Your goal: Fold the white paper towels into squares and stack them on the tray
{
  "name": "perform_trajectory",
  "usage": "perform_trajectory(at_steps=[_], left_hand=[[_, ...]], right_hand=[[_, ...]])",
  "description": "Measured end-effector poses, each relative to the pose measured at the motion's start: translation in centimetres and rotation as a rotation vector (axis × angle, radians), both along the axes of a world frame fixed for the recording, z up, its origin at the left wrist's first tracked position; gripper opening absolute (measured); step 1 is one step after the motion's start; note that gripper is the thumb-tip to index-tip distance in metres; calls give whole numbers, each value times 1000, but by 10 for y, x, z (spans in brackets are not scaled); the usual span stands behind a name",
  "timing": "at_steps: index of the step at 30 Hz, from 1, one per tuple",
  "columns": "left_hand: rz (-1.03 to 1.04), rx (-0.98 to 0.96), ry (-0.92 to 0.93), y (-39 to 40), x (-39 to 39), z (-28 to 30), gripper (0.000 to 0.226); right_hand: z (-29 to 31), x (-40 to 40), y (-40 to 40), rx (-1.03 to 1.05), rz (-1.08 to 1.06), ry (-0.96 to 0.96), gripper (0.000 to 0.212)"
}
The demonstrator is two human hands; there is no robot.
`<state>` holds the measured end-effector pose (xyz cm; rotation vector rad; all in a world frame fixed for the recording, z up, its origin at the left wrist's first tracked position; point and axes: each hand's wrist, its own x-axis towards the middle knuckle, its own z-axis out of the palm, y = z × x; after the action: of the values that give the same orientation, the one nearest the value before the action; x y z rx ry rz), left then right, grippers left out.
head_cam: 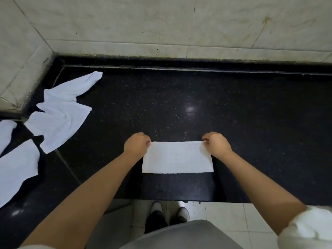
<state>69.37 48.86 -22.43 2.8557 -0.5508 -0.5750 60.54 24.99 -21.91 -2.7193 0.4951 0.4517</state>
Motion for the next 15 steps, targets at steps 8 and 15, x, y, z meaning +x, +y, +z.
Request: perform_trajectory(at_steps=[8,15], left_hand=[[-65,2,-13,0,5,-12,24],[-152,40,-15,0,4,-15,32]], right_hand=[[-15,-2,-2,-103,42,22,31],[-17,-3,0,-149,43,9,30]])
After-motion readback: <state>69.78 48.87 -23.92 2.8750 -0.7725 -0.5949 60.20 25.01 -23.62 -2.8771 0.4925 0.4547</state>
